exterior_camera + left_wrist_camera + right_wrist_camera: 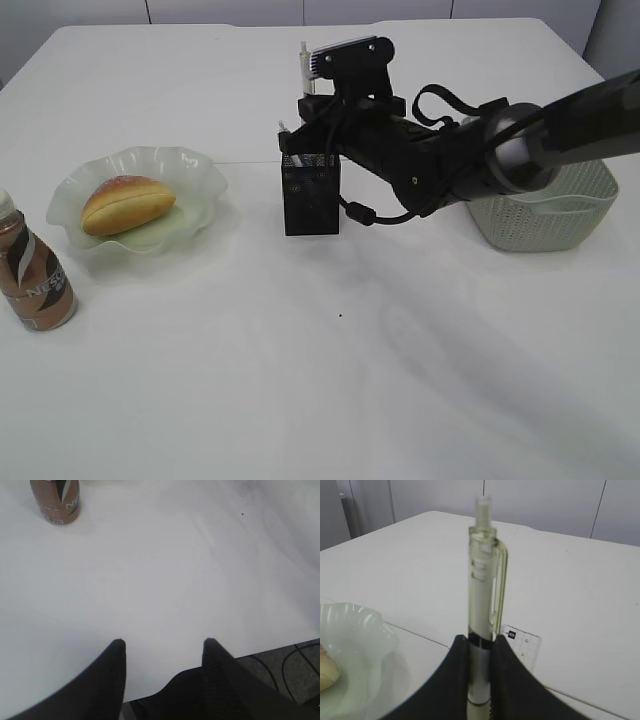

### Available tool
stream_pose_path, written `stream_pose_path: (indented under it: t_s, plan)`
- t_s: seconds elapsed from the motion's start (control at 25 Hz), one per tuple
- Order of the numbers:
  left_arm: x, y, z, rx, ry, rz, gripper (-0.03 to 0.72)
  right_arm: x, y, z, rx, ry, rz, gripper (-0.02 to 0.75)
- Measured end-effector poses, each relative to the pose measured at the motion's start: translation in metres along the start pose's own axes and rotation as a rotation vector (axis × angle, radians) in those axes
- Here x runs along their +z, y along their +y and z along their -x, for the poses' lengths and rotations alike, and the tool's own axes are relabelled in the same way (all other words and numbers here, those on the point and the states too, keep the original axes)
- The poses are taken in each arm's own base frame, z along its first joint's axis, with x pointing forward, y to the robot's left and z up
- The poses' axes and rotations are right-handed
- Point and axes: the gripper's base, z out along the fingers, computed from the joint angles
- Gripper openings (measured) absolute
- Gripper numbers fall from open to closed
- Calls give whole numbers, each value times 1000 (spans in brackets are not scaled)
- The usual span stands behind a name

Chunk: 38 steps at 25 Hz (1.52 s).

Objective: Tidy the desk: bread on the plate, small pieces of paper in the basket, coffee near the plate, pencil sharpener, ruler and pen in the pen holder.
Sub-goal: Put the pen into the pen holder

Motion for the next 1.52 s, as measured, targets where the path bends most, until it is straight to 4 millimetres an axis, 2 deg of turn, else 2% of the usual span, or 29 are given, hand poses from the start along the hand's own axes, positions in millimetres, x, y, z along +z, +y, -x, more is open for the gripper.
stream_pose_path:
  t_s: [0.48, 0.64, 0.84, 1.08, 1.24, 1.52]
  plan:
    - [0, 0, 0, 0, 0, 0, 360, 0, -1, 0, -8, 12, -11, 103]
    - [0, 0, 0, 0, 0, 0, 360, 0, -1, 0, -15, 15, -10, 153]
    - [0, 0, 0, 0, 0, -1, 354, 3, -1, 1, -18, 64, -3, 278]
    - [0, 0, 0, 0, 0, -1, 352, 5, -1, 9, -21, 52, -1, 300]
    - [0, 0, 0, 0, 0, -1, 351, -1, 0, 25, -25, 52, 5, 302]
    - [0, 0, 0, 0, 0, -1, 350, -30, -1, 73, -29, 125, 23, 302]
